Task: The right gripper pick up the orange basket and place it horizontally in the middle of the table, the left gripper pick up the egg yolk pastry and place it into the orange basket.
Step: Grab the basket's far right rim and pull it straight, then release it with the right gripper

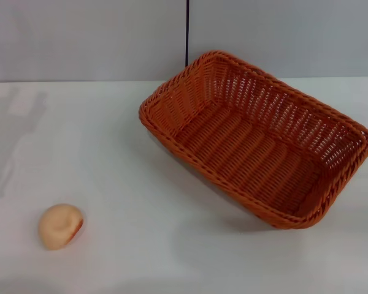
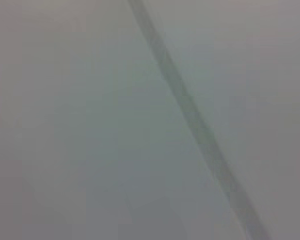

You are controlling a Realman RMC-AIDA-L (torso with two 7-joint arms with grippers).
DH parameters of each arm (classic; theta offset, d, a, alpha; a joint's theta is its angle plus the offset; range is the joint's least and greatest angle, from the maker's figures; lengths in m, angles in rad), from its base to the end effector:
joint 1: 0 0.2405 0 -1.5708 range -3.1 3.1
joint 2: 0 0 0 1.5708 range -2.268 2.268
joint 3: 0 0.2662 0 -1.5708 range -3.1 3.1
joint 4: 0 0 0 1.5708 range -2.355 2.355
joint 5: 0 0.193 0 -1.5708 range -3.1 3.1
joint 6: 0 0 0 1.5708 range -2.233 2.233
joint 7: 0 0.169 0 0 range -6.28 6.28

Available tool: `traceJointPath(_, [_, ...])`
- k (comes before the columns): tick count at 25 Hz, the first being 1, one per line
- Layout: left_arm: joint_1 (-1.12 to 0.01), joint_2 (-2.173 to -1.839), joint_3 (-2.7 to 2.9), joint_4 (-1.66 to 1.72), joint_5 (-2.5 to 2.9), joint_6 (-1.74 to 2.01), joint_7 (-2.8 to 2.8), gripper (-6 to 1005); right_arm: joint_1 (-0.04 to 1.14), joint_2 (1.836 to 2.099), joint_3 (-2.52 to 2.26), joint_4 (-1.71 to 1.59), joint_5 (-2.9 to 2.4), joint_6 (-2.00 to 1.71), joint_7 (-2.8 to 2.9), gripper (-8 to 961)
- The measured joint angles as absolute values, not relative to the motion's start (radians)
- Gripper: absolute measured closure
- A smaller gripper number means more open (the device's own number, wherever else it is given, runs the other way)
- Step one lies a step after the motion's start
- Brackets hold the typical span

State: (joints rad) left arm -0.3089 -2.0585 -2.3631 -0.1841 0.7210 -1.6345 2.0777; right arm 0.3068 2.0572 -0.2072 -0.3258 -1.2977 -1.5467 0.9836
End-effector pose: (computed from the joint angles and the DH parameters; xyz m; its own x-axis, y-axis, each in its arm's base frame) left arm -0.3128 0.2994 0.0729 0.0798 -0.1955 0.9775 0.8937 -0.4204 -0.1570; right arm 0.3461 0.2996 0.0979 0.3584 0.2045 -0.9109 -0.8741 -0.2691 -0.4044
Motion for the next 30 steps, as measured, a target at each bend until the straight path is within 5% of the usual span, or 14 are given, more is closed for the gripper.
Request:
traceJointPath(14, [-0.297, -2.06, -2.33, -0.202, 0.723, -1.631, 2.116, 156, 0.402, 1.857, -0.531, -0.807, -1.629, -1.808, 1.796, 476])
traceJointPath(21, [-0.303, -2.063, -2.332, -0.197, 0.721, -1.611, 2.128, 156, 0.538, 1.781, -0.534, -0.936, -1.944, -1.839, 1.987, 476])
traceJointPath(25, [-0.305, -2.067, -2.336, -0.196, 0.715, -1.593, 2.128, 156, 0.628, 1.759, -0.535, -0.94, -2.107, -1.831, 2.066, 476])
traceJointPath(30, [-0.305, -2.068, -2.338, -0.186, 0.714, -1.589, 2.13, 156, 0.713, 1.778, -0.541, -0.944, -2.315, -1.794, 2.131, 418])
